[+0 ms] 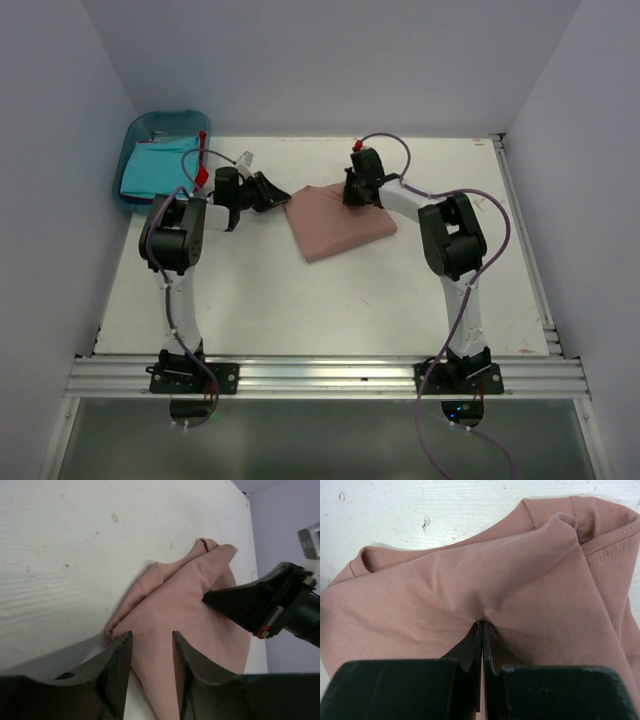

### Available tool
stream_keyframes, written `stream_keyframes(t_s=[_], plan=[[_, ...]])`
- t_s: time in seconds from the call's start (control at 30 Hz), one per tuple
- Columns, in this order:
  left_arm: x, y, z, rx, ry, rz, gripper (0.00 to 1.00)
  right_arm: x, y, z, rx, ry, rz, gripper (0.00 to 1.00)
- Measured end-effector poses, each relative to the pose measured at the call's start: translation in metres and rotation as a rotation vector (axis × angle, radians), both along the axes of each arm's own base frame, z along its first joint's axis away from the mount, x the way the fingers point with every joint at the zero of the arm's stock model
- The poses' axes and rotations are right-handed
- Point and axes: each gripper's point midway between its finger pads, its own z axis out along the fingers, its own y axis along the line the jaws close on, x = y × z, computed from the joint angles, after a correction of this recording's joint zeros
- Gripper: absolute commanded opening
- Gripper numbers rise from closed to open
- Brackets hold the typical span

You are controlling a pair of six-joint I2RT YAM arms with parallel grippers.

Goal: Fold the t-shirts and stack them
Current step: Smooth out wrinkles on the folded tshirt

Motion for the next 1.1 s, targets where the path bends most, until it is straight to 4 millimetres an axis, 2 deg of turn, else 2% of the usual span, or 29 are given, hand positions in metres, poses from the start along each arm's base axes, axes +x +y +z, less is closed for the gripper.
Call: stream_keyframes(t_s=[0.03, 0.07, 0.13, 0.17, 0.2, 0.27, 0.33, 0.4, 0.43, 0.5, 0.6, 0.7, 0.73, 0.83, 0.93, 1.1], plan=[[-0.005, 0.002, 0.011, 0.002, -0.013, 0.000, 0.65, 0.000, 0.000, 0.000, 0.003, -0.001, 0.002, 0.00], [-0.008, 0.004, 0.025, 0.006, -0.033, 0.007, 1.00, 0.000, 0.001, -0.001, 0.008, -0.005, 0.009, 0.00], [-0.013, 0.006, 0.062, 0.009, -0.097, 0.017, 1.00, -0.001, 0.003, 0.000, 0.020, -0.016, 0.022, 0.00], [-0.016, 0.008, 0.090, 0.009, -0.156, 0.023, 1.00, -0.002, 0.004, 0.000, 0.030, -0.022, 0.036, 0.01], [-0.019, 0.008, 0.112, 0.011, -0.202, 0.023, 1.00, -0.002, 0.006, 0.001, 0.043, -0.028, 0.049, 0.16], [-0.030, 0.008, 0.167, 0.014, -0.321, 0.024, 1.00, -0.006, 0.010, 0.004, 0.069, -0.037, 0.072, 0.52], [-0.045, 0.002, 0.210, 0.021, -0.424, 0.015, 1.00, -0.010, 0.012, 0.012, 0.086, -0.055, 0.091, 0.66], [-0.062, -0.011, 0.230, 0.026, -0.480, -0.017, 1.00, -0.021, 0.009, 0.021, 0.075, -0.067, 0.091, 0.82], [-0.071, -0.020, 0.231, 0.026, -0.486, -0.040, 1.00, -0.024, 0.007, 0.026, 0.067, -0.075, 0.090, 0.83], [-0.085, -0.038, 0.212, 0.032, -0.452, -0.094, 1.00, -0.024, 0.001, 0.040, 0.046, -0.101, 0.075, 0.84], [-0.100, -0.060, 0.158, 0.046, -0.321, -0.168, 1.00, -0.018, -0.010, 0.063, 0.027, -0.157, 0.043, 0.85], [-0.108, -0.074, 0.105, 0.057, -0.190, -0.232, 1.00, -0.014, -0.023, 0.079, 0.018, -0.192, 0.012, 0.88], [-0.109, -0.078, 0.091, 0.059, -0.156, -0.250, 1.00, -0.013, -0.030, 0.082, 0.006, -0.199, -0.007, 0.91], [-0.110, -0.093, 0.061, 0.059, -0.079, -0.303, 1.00, -0.011, -0.051, 0.080, -0.043, -0.192, -0.061, 0.91], [-0.111, -0.110, 0.050, 0.050, -0.051, -0.355, 1.00, -0.014, -0.075, 0.067, -0.090, -0.137, -0.110, 0.91], [-0.115, -0.128, 0.058, 0.050, -0.058, -0.405, 1.00, -0.015, -0.125, 0.044, -0.084, -0.062, -0.199, 0.88]])
